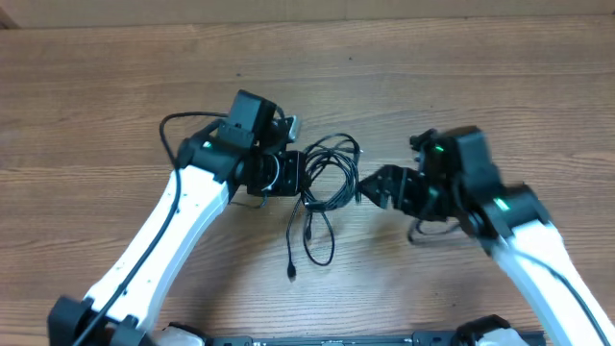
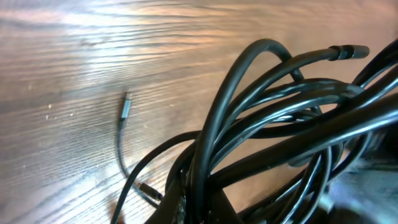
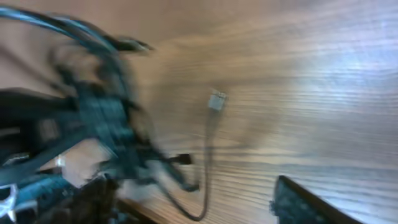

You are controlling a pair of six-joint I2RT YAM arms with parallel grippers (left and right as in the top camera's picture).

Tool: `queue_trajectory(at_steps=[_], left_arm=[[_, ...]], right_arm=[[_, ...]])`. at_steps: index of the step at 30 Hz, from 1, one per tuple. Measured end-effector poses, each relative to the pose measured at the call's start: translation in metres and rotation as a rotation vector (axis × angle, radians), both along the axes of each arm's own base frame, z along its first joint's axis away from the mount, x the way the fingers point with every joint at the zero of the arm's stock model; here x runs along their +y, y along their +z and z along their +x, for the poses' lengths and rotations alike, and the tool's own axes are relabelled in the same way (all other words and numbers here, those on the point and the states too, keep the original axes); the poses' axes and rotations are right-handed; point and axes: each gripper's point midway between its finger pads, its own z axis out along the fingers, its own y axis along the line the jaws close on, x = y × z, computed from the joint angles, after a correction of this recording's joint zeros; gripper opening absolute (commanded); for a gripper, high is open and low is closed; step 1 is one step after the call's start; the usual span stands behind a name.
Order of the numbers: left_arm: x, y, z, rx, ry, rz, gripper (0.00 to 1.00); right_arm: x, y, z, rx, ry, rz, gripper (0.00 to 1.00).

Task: Untangle cables

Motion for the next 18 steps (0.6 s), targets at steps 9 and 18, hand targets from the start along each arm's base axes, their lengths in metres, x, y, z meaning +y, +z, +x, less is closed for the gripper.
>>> queue_trajectory(at_steps=[9,18], left_arm=[[-0.002,0.036,-0.009,-0.22,-0.192,-0.03,0.04],[-0.01,0.041,-0.016,-0.277,-0.31,-0.071,0.04]], right_arm=[[-0.003,0.069,-0.032,-0.237,0.038,0.102,0.56],[0.008,0.076,-0.026,-0.296,0.119,0.128,0.47]])
